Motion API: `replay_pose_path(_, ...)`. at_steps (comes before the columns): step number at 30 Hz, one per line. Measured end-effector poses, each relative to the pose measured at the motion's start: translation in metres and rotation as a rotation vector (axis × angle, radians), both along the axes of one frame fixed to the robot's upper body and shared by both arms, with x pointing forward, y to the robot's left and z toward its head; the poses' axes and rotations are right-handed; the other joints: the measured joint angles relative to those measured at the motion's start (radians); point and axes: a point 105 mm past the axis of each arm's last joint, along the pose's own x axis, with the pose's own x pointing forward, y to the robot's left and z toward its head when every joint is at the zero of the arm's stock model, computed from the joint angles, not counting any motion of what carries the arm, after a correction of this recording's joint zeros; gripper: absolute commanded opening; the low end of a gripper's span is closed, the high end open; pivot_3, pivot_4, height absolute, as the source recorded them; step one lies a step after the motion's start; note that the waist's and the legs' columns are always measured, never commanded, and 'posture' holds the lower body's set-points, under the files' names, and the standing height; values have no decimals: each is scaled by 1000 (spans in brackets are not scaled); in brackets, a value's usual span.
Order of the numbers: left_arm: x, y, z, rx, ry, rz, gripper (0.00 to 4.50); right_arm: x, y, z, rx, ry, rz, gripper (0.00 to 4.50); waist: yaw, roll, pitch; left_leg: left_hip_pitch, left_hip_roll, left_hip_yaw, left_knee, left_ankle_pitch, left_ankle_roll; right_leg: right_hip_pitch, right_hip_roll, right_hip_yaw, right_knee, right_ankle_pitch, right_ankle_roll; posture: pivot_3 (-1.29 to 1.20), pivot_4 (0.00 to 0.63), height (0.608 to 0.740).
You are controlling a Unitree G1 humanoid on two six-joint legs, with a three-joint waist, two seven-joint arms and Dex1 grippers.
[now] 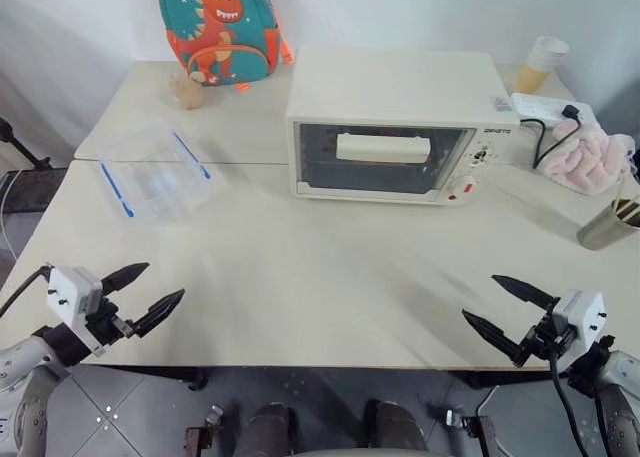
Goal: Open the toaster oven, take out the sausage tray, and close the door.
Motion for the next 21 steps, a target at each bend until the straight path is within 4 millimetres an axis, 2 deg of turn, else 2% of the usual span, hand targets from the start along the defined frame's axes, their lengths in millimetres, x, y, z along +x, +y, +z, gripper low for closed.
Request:
replay_pose_path(4, 4, -3, 3, -29, -1, -10, 4469, 13, 6, 10, 35, -27, 9, 4500, -2, 0, 0, 0, 0, 0, 1, 0, 0, -1, 0, 1, 1, 0, 0, 0, 150, 740)
replay_pose_path(8, 8, -21, 28, -171, -43, -120, 4469, 40, 26, 41, 132, -79, 50, 4500, -3, 0, 0, 0, 7, 0, 2, -1, -1, -1, 2, 1, 1, 1, -2, 0, 150, 740)
replay_pose_path(12, 24, -47, 63, -339, -82, -273, 4469, 94, 53, 85, 189, -105, 88, 4500, -9, 1, 0, -1, 7, 1, 6, 0, -1, -2, 4, 1, 3, 3, -4, 0, 150, 740)
replay_pose_path(14, 27, -59, 72, -339, -92, -327, 4469, 106, 67, 100, 191, -121, 121, 4500, -8, 0, 0, -1, 7, 1, 5, -1, -3, -2, 6, 0, 4, 3, -4, 0, 150, 740)
replay_pose_path(17, 33, -69, 69, -350, -61, -356, 4469, 130, 77, 98, 207, -63, 116, 4500, -10, 0, 0, -2, 10, 5, 5, -3, -5, -3, 10, -2, 4, 3, -4, 0, 150, 740)
replay_pose_path(21, 37, -77, 70, -349, -59, -379, 4469, 137, 97, 96, 203, -37, 182, 4500, -22, 0, 0, -3, 11, 6, 3, -4, -6, -3, 11, -3, 3, 3, -4, 0, 150, 740)
